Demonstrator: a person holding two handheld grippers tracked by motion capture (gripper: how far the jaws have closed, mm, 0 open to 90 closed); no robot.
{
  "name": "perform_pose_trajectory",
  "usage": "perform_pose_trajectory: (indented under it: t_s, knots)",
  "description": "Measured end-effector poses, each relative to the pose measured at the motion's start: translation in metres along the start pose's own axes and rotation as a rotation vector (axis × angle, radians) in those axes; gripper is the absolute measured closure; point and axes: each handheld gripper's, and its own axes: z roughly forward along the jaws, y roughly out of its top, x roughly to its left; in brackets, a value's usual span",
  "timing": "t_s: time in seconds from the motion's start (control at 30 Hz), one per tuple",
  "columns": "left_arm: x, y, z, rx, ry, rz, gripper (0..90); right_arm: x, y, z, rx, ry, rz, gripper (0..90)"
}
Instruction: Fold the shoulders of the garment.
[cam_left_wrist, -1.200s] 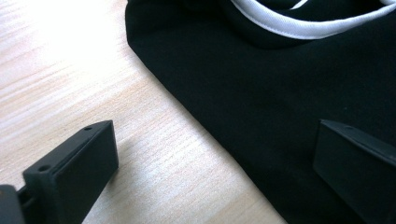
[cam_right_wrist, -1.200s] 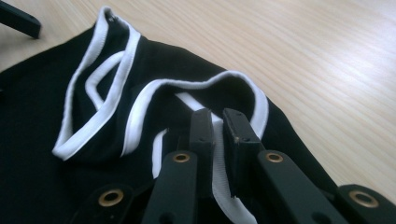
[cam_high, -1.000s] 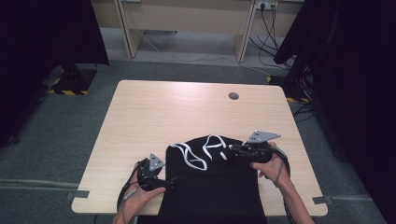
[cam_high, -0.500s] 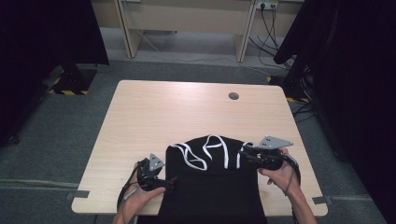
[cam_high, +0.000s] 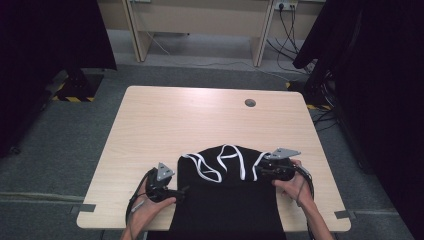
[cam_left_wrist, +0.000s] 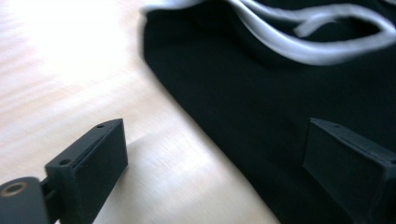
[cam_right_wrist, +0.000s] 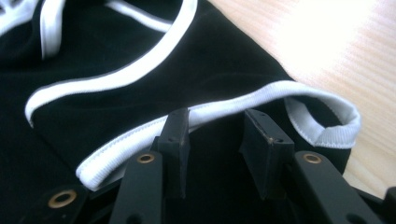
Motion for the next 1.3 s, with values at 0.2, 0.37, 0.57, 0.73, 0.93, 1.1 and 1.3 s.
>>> perform_pose_trajectory:
  t_s: [0.2,0.37,0.57,0.73,0.93,1.1,1.3]
  knots:
    - [0.015,0.014,0.016,0.033,0.083,-0.006,4.0,-0.007,0.008,0.007,0.013,-0.012,-0.002,61.0]
    - [0.019,0.017,0.019,0.034,0.112,-0.024,2.9,-0.014,0.016,0.015,0.01,-0.021,0.011,61.4]
    - [0.027,0.023,0.026,0.035,0.137,-0.042,2.4,-0.02,0.021,0.022,0.001,-0.032,0.024,61.5]
    - [0.032,0.029,0.032,0.035,0.145,-0.049,2.4,-0.024,0.023,0.025,-0.008,-0.041,0.028,61.4]
    - [0.037,0.034,0.037,0.035,0.143,-0.051,2.2,-0.029,0.025,0.028,-0.013,-0.049,0.043,60.8]
    - [0.041,0.038,0.04,0.038,0.133,-0.043,1.4,-0.031,0.026,0.03,-0.022,-0.052,0.051,59.9]
    - [0.042,0.038,0.042,0.038,0.131,-0.044,1.0,-0.032,0.025,0.031,-0.04,-0.059,0.058,57.2]
